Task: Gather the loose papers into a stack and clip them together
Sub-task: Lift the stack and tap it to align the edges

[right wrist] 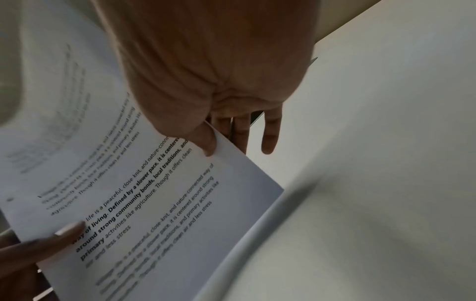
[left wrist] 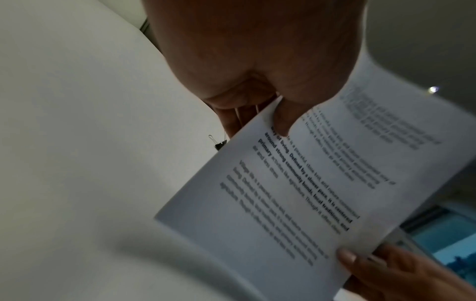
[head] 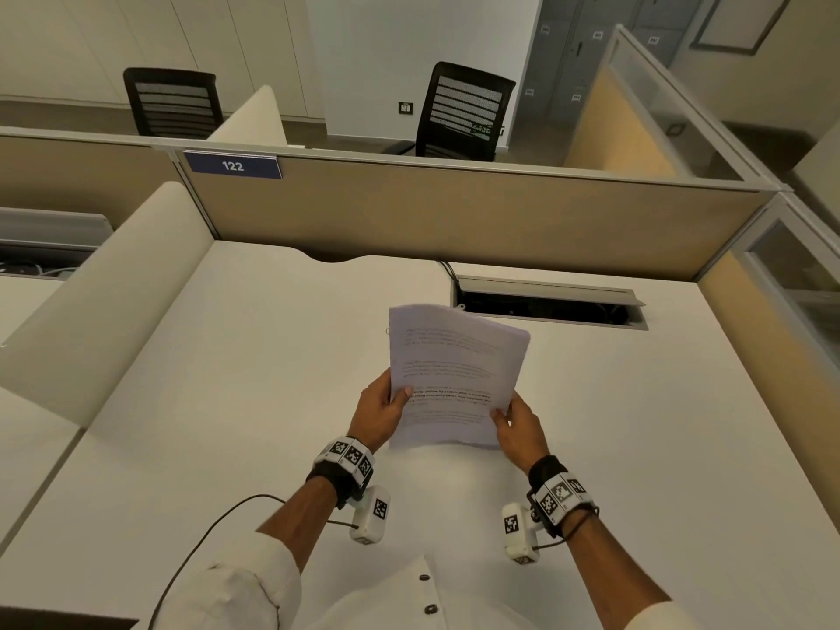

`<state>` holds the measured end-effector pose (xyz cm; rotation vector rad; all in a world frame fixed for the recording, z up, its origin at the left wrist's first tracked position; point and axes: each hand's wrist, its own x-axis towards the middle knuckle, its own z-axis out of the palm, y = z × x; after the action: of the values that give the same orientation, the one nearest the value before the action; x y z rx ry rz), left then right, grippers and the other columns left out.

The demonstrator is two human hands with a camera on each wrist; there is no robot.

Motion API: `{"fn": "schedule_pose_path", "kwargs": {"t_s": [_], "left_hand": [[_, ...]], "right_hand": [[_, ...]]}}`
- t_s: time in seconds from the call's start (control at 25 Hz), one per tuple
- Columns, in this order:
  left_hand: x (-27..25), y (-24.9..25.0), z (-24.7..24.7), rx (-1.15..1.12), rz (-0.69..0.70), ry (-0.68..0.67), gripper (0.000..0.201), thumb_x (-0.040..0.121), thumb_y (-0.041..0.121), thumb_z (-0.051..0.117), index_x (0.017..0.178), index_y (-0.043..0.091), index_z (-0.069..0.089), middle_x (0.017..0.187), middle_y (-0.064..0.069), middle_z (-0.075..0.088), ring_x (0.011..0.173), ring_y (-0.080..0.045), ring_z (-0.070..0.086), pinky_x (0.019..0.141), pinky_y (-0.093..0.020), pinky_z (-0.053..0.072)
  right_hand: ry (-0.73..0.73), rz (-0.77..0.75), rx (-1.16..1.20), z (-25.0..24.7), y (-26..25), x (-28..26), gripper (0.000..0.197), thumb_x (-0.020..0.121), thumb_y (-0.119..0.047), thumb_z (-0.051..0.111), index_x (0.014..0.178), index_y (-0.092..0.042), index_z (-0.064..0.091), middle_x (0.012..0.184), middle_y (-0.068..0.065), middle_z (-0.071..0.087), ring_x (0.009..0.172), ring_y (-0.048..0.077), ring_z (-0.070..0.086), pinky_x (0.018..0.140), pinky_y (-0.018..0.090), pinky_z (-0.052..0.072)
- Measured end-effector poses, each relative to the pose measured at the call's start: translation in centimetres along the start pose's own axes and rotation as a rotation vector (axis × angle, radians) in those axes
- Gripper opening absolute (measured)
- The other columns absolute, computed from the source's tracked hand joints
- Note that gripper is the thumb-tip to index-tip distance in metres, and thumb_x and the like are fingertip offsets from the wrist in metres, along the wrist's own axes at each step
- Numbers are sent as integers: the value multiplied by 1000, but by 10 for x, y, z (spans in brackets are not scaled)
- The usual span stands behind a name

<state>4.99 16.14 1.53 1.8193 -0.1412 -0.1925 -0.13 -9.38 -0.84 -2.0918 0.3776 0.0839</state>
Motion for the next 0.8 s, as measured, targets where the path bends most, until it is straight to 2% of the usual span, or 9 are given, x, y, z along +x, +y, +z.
{"fn": "schedule_pose_path", "kwargs": {"t_s": [0.16,0.24,0.32,0.4,0.52,0.6,0.68,0.76,0.8], "left_hand": [[6,16,-4,-241,-87,2,34,97,11,64,131,11,65,125,-7,76,108,-28,75,88,-44,64],[8,24,-5,-383,-171,33,38,95,5,65,133,10,64,126,-9,75,107,-30,75,78,-34,64],[11,28,-3,-515,-243,93,41,94,4,64,134,12,64,127,-8,75,105,-28,75,74,-33,61],[12,29,2,-620,-294,130,43,94,5,63,135,15,62,128,-5,74,109,-27,72,77,-37,59],[6,29,16,-703,-317,103,43,96,7,63,137,18,60,128,-3,74,113,-27,72,81,-41,61],[2,28,24,-695,-314,58,41,97,9,63,137,19,58,129,-4,74,115,-28,72,82,-41,62],[2,23,28,-640,-335,-8,41,98,13,64,138,19,57,132,-7,72,117,-31,70,84,-42,62],[5,14,24,-544,-403,-16,52,95,15,67,144,18,47,141,-12,65,124,-31,65,96,-46,58],[8,11,17,-479,-442,52,65,93,13,70,149,18,38,150,-13,56,131,-31,58,106,-50,51]], "right_hand": [[104,-39,80,-14,-10,-4,8,102,-23,57,110,-20,56,107,0,76,94,23,73,79,44,64],[149,36,330,-24,-22,-12,16,101,-26,63,110,-15,56,102,5,77,91,27,74,73,40,65],[149,110,592,-32,-33,-24,28,99,-31,67,117,-12,59,104,11,77,90,32,75,71,43,65],[56,121,712,-31,-41,-32,37,96,-34,69,127,-15,61,111,12,78,95,35,77,77,48,65],[-49,61,774,-20,-51,-36,44,95,-27,71,137,-22,59,123,5,76,110,28,73,86,49,63],[4,48,845,-14,-56,-33,45,94,-20,72,137,-22,58,125,2,75,112,24,72,88,51,62],[84,45,831,-15,-58,-29,39,95,-17,71,132,-21,61,121,5,76,109,25,73,86,52,62],[101,21,734,-25,-55,-27,30,96,-17,71,125,-20,65,117,9,76,108,29,73,85,51,63],[89,-3,684,-31,-52,-27,25,96,-17,70,121,-20,67,116,10,76,107,28,73,85,46,64]]}}
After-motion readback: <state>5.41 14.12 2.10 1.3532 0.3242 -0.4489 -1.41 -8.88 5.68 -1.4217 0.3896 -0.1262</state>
